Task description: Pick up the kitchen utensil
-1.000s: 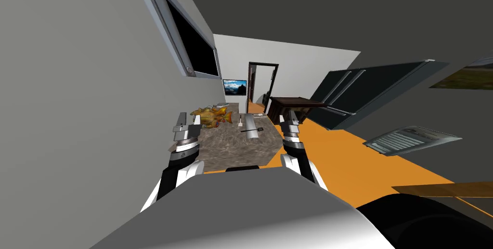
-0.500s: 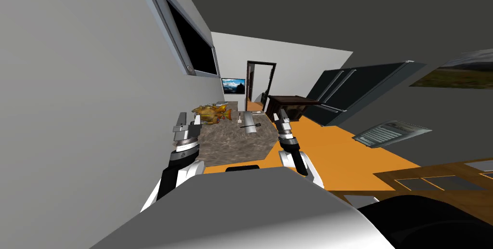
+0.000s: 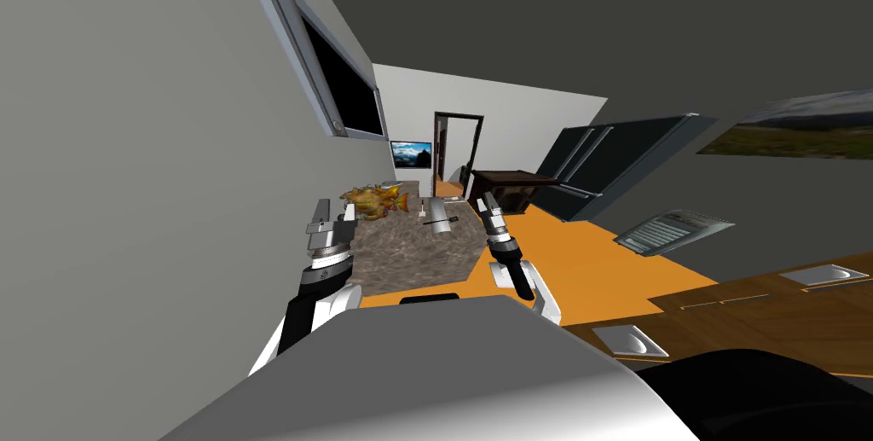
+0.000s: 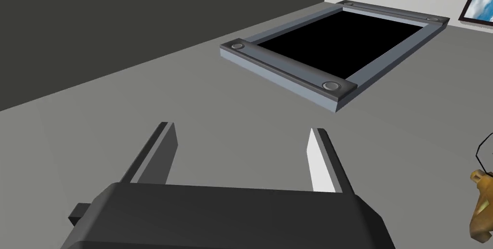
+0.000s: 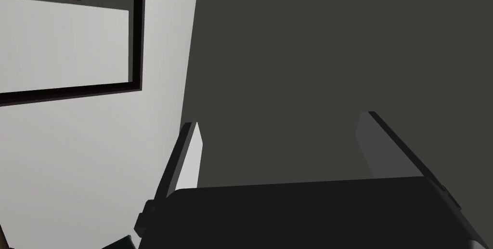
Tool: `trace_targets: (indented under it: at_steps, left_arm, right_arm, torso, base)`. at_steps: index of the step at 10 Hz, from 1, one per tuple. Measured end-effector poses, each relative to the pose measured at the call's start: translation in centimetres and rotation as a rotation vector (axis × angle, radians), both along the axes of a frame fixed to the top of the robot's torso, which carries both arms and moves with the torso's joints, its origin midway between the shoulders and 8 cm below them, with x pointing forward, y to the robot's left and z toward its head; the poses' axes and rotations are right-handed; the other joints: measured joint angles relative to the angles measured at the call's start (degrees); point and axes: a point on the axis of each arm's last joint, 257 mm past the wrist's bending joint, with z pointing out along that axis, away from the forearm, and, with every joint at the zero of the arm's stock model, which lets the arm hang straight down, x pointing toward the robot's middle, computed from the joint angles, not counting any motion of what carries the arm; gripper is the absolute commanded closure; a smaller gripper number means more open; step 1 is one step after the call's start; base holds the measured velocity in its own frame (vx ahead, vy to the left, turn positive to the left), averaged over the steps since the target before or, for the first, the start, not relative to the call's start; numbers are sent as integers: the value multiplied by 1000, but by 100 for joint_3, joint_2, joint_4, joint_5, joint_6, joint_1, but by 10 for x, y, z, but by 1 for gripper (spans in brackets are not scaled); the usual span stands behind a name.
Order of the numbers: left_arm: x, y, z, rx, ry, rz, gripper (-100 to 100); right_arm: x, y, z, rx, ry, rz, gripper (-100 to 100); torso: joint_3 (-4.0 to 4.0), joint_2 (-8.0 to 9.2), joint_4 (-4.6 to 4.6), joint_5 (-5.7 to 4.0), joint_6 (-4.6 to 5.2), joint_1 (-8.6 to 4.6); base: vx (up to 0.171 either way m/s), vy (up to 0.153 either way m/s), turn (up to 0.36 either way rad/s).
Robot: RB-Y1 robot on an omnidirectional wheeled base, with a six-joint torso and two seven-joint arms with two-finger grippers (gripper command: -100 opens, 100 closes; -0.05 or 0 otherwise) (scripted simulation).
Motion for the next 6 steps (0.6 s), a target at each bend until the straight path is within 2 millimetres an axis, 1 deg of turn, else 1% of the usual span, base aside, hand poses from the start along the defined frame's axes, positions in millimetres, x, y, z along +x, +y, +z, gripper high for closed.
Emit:
trace_targets:
  at_steps: [2, 3, 4, 6]
  left_arm:
    - [0, 0, 0, 0, 0, 0, 0]
    - [0, 0, 0, 0, 0, 0, 0]
    - [0, 0, 0, 0, 0, 0, 0]
    - [0, 0, 0, 0, 0, 0, 0]
  right_arm:
    - [2, 2, 0, -10, -2, 2, -100]
    - [6, 11, 1, -36, -10, 15, -100]
    - [9, 16, -1, -52, -13, 22, -100]
    - [9, 18, -1, -59, -16, 25, -100]
  torso:
    - [0, 0, 0, 1, 1, 0]
    - [0, 0, 0, 0, 0, -3]
    - [1, 3, 0, -1, 2, -7]
    - [-4, -6, -1, 2, 0, 9]
  base:
    - [-10, -13, -36]
    - [-20, -25, -73]
    - [0, 0, 0]
    - [8, 11, 31]
